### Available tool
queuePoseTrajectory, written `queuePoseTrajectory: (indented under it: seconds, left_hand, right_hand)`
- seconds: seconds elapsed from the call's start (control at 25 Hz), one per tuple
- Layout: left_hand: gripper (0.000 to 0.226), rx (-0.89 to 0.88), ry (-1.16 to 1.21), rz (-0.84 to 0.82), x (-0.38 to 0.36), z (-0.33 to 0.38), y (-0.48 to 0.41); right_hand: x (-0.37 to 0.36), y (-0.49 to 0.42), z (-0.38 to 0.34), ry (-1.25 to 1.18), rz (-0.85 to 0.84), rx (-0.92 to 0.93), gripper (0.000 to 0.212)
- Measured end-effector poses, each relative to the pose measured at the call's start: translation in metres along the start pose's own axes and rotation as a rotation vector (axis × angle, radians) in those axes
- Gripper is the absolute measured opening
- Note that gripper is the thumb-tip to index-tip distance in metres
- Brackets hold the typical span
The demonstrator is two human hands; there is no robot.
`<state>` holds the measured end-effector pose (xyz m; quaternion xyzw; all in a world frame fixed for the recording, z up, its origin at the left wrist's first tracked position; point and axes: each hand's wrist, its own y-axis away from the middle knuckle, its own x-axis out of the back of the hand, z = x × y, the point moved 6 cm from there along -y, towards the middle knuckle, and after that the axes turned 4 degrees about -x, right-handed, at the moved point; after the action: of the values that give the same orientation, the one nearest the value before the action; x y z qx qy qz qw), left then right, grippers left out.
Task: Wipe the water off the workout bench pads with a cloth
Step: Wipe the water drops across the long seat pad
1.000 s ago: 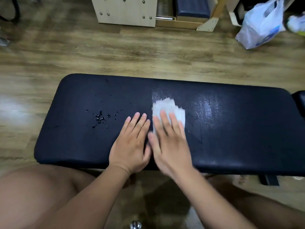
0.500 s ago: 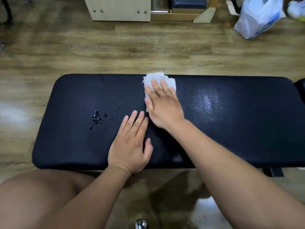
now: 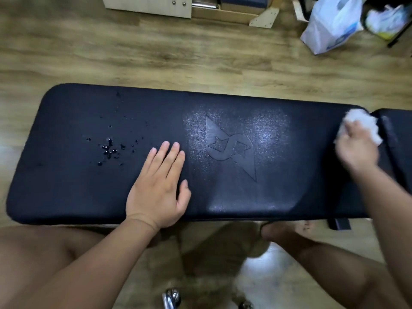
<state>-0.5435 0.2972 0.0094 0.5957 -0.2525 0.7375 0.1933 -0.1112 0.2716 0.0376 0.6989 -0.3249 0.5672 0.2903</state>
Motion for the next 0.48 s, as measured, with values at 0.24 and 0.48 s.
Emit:
queuePoseTrajectory:
  seconds: [0.24,0.48]
  left_hand:
    - [0.064,-0.011,-0.005,-0.025,0.001,-0.002,0.000]
    - [0.067,0.002,-0.011,-0.040,0.000,0.001,0.000]
  right_hand:
    - [-0.063,0.274,-0.176,-0.136,-0.131,0.753,0.065]
    - [-0.021,0.164,-0.010,-0.098,-0.091,0.513,0.067]
